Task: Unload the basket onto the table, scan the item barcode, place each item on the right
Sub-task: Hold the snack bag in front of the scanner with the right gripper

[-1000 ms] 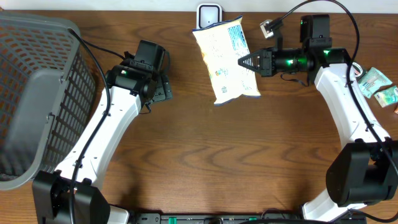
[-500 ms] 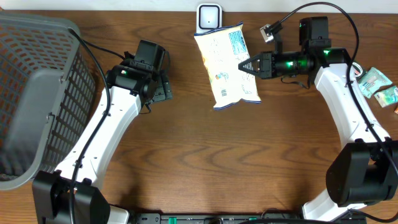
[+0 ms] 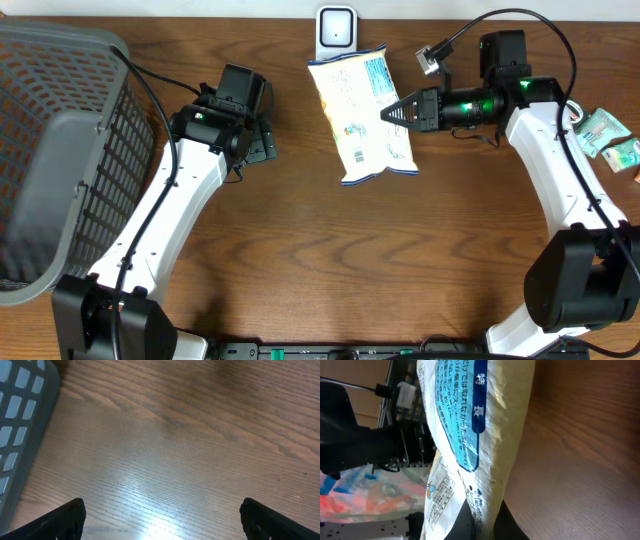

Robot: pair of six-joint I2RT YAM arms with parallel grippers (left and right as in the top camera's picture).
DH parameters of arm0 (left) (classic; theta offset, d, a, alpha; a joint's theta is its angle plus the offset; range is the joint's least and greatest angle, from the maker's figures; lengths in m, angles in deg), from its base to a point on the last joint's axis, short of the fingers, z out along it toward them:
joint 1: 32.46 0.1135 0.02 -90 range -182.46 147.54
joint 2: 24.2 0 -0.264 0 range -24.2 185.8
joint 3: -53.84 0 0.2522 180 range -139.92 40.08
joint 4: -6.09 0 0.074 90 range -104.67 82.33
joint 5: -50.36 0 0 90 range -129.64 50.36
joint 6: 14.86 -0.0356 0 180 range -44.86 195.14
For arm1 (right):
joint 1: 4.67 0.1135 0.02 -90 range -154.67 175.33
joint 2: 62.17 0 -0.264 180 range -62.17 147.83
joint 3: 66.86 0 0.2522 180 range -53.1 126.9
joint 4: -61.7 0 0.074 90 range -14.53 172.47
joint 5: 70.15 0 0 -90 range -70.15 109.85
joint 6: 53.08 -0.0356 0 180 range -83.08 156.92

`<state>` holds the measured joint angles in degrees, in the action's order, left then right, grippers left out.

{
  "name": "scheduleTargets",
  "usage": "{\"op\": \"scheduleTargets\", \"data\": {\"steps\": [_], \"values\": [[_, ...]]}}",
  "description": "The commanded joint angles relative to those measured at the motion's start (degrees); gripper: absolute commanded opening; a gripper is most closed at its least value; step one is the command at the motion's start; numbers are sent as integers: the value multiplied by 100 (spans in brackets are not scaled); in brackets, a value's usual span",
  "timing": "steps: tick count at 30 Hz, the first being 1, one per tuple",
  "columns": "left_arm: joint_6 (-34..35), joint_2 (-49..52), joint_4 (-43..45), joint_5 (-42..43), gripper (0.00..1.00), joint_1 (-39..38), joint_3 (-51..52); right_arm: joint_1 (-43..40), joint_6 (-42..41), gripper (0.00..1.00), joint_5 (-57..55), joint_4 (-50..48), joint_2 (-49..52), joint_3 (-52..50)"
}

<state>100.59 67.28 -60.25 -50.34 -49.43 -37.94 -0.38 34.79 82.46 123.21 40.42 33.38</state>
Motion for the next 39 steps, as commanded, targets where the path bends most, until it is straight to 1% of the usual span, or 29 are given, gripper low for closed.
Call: {"op": "scheduleTargets", "data": {"steps": [1,3,7,14,17,20,23,26,28,34,39], "values": [[-33,-52,-31,-94,97,9,-22,26,358,1,354,125,-114,39],[-33,-52,-31,-94,98,9,-22,24,527,1,354,229,-114,39],[-33,-52,-31,-94,98,9,-22,31,527,1,352,385,-114,39],[-33,-52,-31,-94,98,9,-22,31,1126,1,197,1067,-284,39],[-33,-52,-31,-94,98,9,-22,31,1123,1,-337,920,-546,39],[-33,-52,-31,-94,98,9,-22,83,1121,1,-852,426,-909,39],[-33,-52,-31,-94,98,9,-22,144,1117,1,-914,-116,-1213,39],[-33,-52,-31,-94,98,9,-22,155,885,1,-914,-420,-1401,39],[-33,-52,-31,-94,98,9,-22,160,743,1,-911,-380,-1421,39],[-33,-52,-31,-94,98,9,-22,341,732,1,-905,76,-1410,-162],[-33,-52,-31,-94,98,9,-22,404,732,1,-896,83,-1410,-260]]}}
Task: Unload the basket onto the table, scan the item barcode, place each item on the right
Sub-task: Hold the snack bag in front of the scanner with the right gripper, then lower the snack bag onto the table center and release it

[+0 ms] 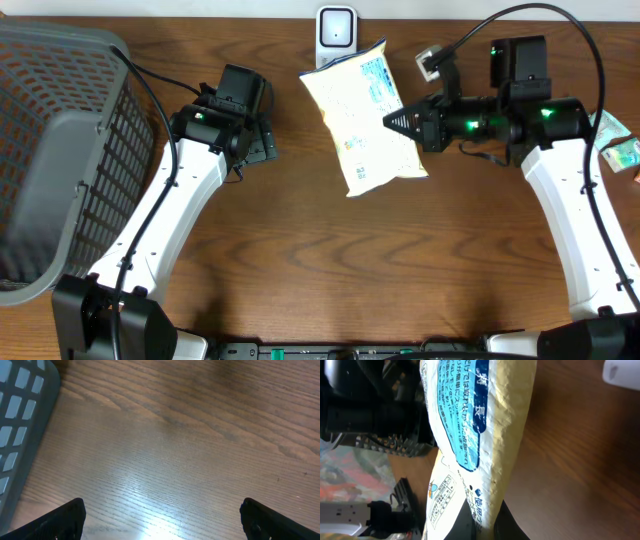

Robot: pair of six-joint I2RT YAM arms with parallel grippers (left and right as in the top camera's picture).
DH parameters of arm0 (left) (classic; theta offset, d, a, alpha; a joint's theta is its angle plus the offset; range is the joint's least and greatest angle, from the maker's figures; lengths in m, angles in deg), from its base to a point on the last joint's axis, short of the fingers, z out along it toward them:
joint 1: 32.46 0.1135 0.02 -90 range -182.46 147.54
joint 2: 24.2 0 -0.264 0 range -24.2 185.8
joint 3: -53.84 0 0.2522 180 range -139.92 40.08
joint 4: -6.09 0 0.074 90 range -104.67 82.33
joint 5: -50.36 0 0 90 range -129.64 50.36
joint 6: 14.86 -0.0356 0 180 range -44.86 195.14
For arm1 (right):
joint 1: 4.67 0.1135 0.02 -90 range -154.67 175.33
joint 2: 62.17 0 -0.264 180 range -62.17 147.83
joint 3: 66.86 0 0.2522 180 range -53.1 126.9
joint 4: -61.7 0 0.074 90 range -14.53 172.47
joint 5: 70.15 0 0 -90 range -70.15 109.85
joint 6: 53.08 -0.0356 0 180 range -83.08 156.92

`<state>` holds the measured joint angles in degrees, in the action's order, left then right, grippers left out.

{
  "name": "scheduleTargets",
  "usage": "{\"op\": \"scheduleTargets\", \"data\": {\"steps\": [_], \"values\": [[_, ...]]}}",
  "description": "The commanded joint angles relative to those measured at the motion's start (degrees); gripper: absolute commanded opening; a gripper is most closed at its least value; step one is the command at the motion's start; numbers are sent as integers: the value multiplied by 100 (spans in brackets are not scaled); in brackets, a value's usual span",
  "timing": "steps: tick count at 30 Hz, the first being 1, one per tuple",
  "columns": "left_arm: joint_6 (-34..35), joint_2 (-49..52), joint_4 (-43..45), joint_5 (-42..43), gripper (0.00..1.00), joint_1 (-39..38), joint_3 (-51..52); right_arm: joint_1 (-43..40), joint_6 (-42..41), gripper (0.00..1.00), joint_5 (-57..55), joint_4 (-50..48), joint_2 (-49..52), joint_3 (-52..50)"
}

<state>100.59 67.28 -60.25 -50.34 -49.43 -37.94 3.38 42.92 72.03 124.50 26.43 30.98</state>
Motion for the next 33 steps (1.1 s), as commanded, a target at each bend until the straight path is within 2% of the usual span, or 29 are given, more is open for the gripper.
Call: {"op": "scheduleTargets", "data": {"steps": [1,7,12,33], "values": [[-33,-52,-31,-94,98,9,-22,24,-81,1,146,-61,-11,-20],[-33,-52,-31,-94,97,9,-22,24,-177,1,72,-129,-11,-20],[-33,-52,-31,-94,98,9,-22,20,-682,1,-426,-125,-9,-20],[-33,-52,-31,-94,97,9,-22,20,-660,1,-463,-116,-9,-22]]}}
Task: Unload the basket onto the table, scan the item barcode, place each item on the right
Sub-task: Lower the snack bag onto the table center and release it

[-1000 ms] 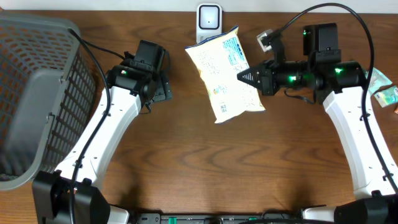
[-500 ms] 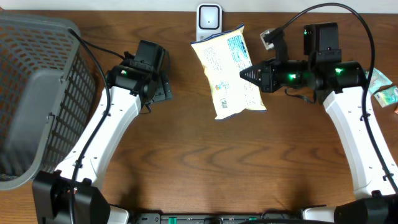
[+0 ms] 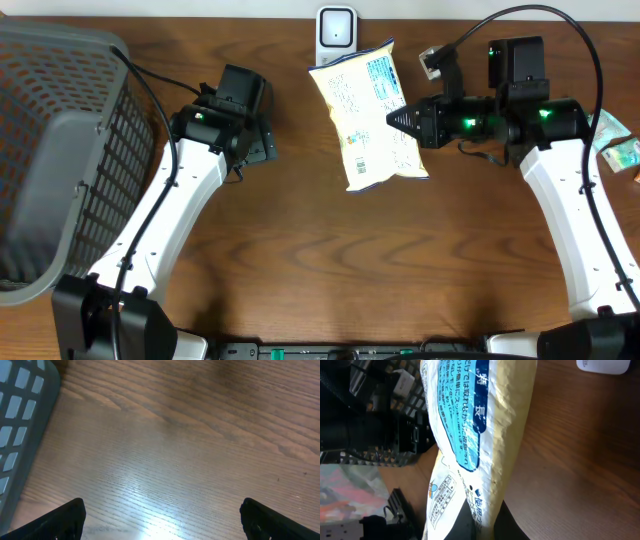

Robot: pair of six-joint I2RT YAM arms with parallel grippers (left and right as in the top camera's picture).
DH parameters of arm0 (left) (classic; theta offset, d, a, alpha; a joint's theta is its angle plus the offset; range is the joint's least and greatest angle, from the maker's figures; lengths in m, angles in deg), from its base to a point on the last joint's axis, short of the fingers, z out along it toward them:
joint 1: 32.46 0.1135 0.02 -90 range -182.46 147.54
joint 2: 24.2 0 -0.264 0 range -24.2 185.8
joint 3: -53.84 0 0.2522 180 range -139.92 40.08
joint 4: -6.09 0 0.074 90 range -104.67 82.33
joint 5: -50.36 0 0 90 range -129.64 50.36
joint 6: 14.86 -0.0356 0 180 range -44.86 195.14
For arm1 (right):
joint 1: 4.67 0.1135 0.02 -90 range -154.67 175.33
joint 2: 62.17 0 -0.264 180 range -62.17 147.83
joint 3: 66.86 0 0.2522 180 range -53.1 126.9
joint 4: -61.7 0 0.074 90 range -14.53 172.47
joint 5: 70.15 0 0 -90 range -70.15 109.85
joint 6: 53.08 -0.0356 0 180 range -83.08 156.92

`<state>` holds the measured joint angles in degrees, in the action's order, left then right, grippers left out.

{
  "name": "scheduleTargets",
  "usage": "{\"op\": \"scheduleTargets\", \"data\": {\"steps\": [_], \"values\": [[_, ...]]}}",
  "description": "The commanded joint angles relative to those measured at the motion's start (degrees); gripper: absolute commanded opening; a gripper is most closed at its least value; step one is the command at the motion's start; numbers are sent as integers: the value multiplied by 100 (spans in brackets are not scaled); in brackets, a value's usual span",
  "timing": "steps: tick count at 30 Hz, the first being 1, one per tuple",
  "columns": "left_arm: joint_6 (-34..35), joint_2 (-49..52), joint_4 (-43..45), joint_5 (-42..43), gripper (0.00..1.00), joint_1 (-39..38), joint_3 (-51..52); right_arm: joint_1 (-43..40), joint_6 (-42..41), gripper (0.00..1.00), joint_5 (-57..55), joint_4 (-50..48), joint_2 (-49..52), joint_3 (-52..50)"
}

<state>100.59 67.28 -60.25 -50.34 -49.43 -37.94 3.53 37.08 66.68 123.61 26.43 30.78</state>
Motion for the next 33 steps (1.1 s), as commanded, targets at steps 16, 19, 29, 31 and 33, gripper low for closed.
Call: {"op": "scheduleTargets", "data": {"steps": [16,19,29,31,33], "values": [[-33,-52,-31,-94,98,9,-22,382,-999,1,-5998,-348,-7,-767],[-33,-52,-31,-94,98,9,-22,470,-999,1,-7125,-514,24,-1008],[-33,-52,-31,-94,98,9,-22,577,-509,1,-8107,-575,752,-1099],[-33,-52,-31,-94,97,9,-22,584,-413,1,-8196,-619,1014,-1099],[-33,-52,-31,-94,98,9,-22,636,-409,1,-8376,-625,1244,-1097]]}}
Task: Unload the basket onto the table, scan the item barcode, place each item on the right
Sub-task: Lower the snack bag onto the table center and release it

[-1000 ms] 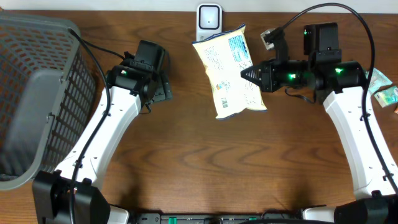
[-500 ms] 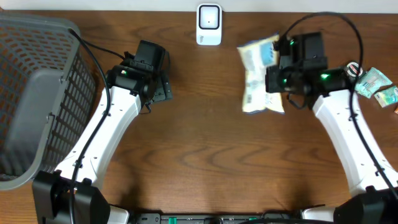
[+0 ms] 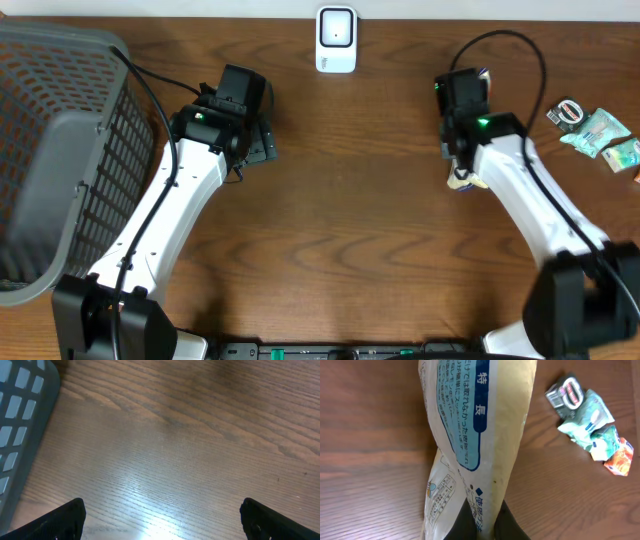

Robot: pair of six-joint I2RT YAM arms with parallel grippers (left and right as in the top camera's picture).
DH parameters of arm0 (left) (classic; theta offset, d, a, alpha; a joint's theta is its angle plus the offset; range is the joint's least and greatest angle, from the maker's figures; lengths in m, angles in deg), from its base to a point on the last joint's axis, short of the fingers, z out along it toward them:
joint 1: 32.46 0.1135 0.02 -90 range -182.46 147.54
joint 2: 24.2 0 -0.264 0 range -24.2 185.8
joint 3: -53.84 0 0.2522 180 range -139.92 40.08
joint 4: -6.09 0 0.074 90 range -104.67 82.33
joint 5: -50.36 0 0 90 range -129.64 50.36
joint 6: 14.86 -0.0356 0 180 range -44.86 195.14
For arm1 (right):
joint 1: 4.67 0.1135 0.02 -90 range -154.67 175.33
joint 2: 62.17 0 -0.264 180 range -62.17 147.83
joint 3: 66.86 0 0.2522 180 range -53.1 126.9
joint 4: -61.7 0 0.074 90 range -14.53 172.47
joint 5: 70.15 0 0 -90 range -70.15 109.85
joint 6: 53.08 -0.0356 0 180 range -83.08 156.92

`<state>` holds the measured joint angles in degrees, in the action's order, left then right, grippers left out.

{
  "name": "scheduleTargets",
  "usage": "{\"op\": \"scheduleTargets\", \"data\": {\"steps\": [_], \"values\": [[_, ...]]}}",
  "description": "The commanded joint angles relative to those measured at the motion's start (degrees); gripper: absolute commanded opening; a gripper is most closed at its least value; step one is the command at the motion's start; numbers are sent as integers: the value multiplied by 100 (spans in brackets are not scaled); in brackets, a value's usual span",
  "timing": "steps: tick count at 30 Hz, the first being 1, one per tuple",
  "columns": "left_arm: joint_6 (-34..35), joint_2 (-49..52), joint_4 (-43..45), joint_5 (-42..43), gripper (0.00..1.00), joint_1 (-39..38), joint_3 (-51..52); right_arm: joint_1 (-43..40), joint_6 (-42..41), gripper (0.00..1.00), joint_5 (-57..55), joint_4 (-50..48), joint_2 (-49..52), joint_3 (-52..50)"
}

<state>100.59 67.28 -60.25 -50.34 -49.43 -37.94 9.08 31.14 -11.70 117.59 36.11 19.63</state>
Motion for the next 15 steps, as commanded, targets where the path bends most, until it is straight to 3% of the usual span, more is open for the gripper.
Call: {"op": "scheduleTargets", "data": {"steps": [1,5,9,13,15], "values": [[-33,-52,-31,-94,98,9,-22,129,186,3,-590,-15,358,17],[-33,-52,-31,-94,98,9,-22,492,223,17,-581,-24,461,17],[-33,-52,-31,-94,98,9,-22,1080,223,43,-538,-142,459,50],[-33,-52,-31,-94,98,9,-22,1692,221,53,-210,-391,459,52],[-33,-52,-31,-94,97,9,-22,1978,208,67,33,-566,459,61]]}}
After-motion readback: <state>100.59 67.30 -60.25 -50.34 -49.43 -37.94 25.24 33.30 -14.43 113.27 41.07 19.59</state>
